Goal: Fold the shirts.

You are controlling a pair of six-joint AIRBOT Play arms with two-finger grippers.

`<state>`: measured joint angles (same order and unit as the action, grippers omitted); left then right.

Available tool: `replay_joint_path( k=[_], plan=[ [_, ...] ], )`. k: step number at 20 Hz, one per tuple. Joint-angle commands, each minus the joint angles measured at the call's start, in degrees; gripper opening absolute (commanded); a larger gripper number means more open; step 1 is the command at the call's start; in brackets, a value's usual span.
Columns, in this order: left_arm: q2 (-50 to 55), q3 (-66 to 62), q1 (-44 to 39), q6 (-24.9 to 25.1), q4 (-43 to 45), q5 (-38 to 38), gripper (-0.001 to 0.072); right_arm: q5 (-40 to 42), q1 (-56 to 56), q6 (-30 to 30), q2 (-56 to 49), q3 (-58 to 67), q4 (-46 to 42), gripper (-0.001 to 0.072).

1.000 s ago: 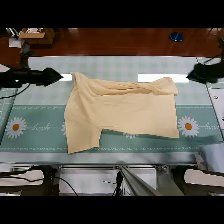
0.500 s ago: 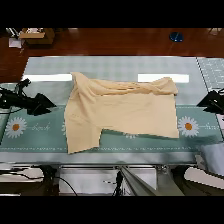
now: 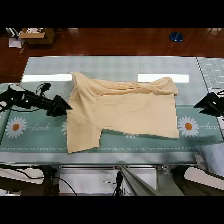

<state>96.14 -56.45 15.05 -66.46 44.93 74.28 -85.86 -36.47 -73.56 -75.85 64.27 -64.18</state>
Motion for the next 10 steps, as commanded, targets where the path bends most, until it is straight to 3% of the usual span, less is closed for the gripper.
replay_joint_path(
  k=[1, 2, 5, 10],
  plan=[
    [1.4, 0.0, -3.3, 0.2, -2.1, -1.5, 0.0072, 0.1, -0.2, 0.3, 2.6, -0.1, 0.3, 0.0493],
    [1.4, 0.0, -3.3, 0.8, -2.1, -0.8, 0.0024, 0.1, -0.3, 0.3, 3.7, -0.1, -0.9, 0.0493],
    [1.2, 0.0, -2.4, 1.5, -2.1, 2.5, 0.0024, -0.8, -3.8, 0.3, 7.0, -3.2, -4.4, 0.0493],
    [0.0, -0.2, -2.0, 7.3, -4.6, 5.2, 0.0025, 1.3, -8.0, 2.4, 13.2, -24.3, 1.0, 0.0493]
  ],
)
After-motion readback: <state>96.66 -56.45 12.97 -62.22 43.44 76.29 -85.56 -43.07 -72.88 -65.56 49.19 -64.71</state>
